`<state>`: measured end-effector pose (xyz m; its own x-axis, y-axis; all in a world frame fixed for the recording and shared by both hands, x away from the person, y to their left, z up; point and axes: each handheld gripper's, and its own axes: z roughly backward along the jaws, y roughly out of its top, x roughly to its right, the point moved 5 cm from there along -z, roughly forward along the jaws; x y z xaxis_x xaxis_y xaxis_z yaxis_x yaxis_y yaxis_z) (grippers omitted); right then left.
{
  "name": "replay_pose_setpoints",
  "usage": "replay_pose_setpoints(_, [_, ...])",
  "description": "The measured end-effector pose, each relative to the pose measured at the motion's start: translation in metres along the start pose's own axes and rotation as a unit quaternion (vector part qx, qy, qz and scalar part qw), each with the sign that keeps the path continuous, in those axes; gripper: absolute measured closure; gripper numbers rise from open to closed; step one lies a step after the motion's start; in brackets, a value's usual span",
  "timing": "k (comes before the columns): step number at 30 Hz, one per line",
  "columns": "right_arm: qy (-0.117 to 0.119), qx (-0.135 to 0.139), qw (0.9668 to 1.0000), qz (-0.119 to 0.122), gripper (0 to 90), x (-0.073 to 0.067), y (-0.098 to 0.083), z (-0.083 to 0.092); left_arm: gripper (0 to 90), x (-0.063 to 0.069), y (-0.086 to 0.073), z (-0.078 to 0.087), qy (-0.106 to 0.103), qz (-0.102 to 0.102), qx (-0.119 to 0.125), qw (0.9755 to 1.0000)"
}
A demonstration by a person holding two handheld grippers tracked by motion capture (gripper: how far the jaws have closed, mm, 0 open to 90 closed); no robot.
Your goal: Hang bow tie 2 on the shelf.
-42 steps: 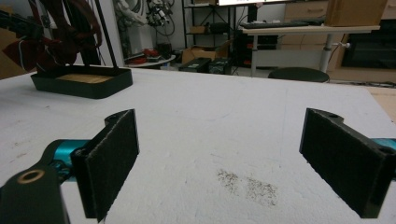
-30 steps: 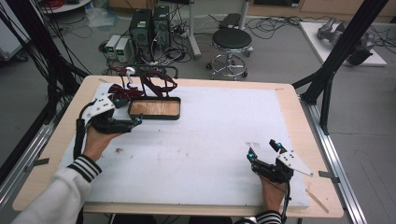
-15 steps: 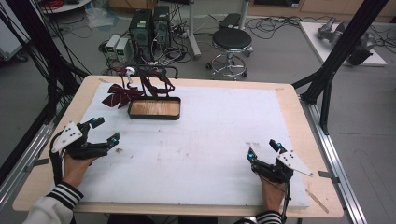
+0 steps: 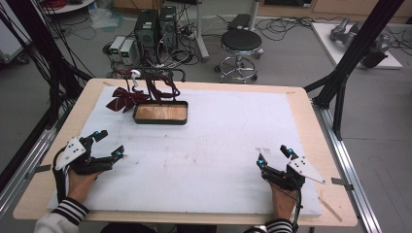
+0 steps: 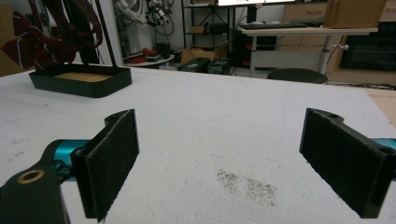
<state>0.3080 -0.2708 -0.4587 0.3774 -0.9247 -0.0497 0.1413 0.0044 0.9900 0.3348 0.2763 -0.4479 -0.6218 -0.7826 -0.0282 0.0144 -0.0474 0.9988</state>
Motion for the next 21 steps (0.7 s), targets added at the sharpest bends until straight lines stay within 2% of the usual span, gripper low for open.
replay_pose_setpoints(4, [-0.001,-0.001,1.0000,-0.002,11.1,-0.0002,-0.0001,0.0002,13.9,-0.0002,-0.0067,0.0028,0.008,0.002,0.003,1.0000])
replay_pose_setpoints(6, [-0.002,0.000,1.0000,0.001,11.0,-0.0002,0.0000,0.0001,13.9,0.0002,-0.0064,0.0049,0.011,0.001,0.015,0.9998])
replay_pose_setpoints(8, [-0.003,-0.001,1.0000,0.006,11.1,-0.0004,0.0000,-0.0002,14.0,0.0001,-0.0065,0.0054,0.013,0.000,0.017,0.9998])
replay_pose_setpoints(11, [-0.004,0.000,1.0000,0.006,11.0,-0.0004,0.0001,-0.0005,14.0,-0.0013,-0.0067,0.0063,0.018,0.007,0.023,0.9996])
replay_pose_setpoints(18, [-0.004,-0.003,1.0000,0.003,11.1,-0.0012,-0.0002,-0.0002,14.0,-0.0025,-0.0068,0.0070,0.019,0.014,0.027,0.9994])
replay_pose_setpoints(21, [-0.004,-0.004,1.0000,0.006,11.1,-0.0009,-0.0002,-0.0006,14.0,-0.0020,-0.0068,0.0075,0.020,0.010,0.027,0.9994])
